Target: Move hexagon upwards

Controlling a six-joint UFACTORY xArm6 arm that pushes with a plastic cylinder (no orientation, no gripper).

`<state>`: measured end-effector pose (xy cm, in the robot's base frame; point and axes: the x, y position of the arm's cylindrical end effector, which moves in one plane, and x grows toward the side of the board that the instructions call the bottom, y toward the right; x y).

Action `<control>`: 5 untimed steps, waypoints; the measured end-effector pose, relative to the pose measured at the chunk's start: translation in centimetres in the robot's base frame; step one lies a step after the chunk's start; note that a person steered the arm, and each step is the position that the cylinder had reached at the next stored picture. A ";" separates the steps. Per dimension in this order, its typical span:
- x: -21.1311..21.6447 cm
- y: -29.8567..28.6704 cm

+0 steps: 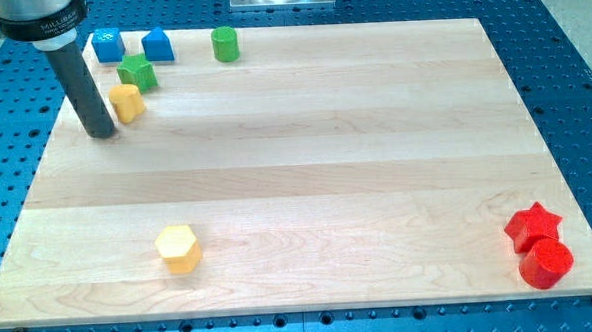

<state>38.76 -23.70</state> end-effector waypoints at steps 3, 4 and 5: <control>0.4 1.9; 0.6 3.0; 1.0 3.1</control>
<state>39.73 -20.59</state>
